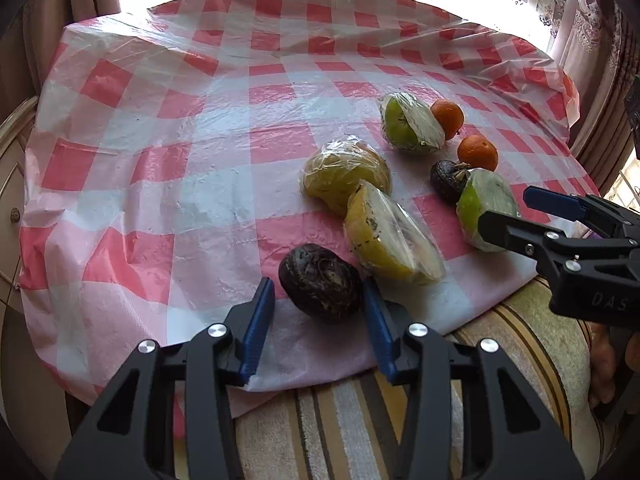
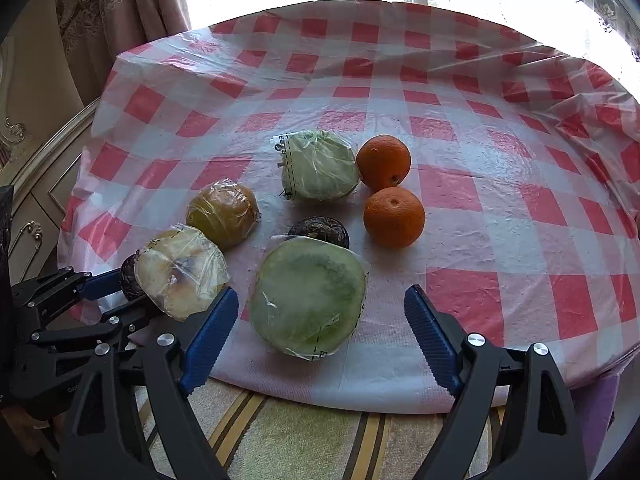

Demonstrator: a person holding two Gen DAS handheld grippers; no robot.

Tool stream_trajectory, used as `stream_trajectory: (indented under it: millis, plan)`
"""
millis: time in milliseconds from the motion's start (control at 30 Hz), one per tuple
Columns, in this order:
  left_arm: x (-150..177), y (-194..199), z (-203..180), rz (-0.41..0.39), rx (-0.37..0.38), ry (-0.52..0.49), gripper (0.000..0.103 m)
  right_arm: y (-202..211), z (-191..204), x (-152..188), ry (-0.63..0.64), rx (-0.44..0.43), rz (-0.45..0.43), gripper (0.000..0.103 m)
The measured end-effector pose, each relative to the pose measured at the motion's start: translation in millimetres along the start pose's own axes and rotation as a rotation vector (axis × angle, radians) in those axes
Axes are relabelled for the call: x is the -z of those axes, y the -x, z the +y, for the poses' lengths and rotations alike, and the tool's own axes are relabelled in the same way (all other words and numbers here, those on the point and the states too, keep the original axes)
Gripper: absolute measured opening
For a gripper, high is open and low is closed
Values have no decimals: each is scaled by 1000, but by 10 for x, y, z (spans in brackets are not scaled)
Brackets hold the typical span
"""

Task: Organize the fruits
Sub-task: 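Grasp the green plastic-wrapped fruit with the right tool while the left tool grasps a dark brown fruit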

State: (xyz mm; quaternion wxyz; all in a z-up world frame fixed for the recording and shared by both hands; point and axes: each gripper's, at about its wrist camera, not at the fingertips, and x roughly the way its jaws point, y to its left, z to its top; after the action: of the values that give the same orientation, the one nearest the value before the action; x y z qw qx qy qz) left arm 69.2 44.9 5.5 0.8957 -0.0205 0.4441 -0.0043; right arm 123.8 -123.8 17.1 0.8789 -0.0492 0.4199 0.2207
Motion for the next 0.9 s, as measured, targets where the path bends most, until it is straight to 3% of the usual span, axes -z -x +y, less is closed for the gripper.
stream_trajectory:
  millis: [33, 200, 900]
  plan:
    - [2, 4, 11, -2, -1, 7, 37, -20, 9, -1, 4, -1, 6, 71]
    - [21, 23, 50, -10, -2, 30, 37, -53, 52, 12, 22, -35, 12, 59]
    - [52, 238, 191, -91, -66, 121, 32, 116, 27, 114, 12, -50, -32, 58]
